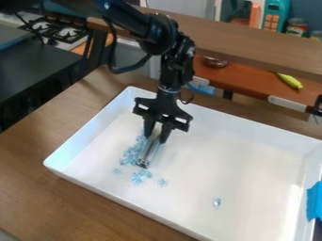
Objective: Sweep into pile
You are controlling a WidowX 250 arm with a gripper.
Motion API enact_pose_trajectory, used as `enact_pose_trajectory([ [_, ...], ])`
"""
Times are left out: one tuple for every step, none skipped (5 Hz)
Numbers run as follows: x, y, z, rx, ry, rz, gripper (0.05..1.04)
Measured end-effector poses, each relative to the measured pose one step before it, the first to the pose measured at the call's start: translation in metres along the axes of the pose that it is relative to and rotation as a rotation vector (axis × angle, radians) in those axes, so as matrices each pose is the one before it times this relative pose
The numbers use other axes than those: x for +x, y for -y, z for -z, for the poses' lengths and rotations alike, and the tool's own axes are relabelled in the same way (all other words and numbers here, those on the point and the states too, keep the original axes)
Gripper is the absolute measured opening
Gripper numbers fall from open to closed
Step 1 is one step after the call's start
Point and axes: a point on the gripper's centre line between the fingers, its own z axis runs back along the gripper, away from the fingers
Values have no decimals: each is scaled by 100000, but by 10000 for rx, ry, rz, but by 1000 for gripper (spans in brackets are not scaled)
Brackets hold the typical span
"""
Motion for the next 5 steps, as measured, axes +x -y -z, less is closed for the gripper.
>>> enact_pose_trajectory([
  [-374,-1431,395,912,44,-211,359],
  [-667,-2229,513,1586,333,-764,359],
  [-746,339,-2672,-66,685,-28,359],
  [-69,1935,-3770,-834,656,86,359],
  [-599,3165,-3176,-1230,496,494,359],
])
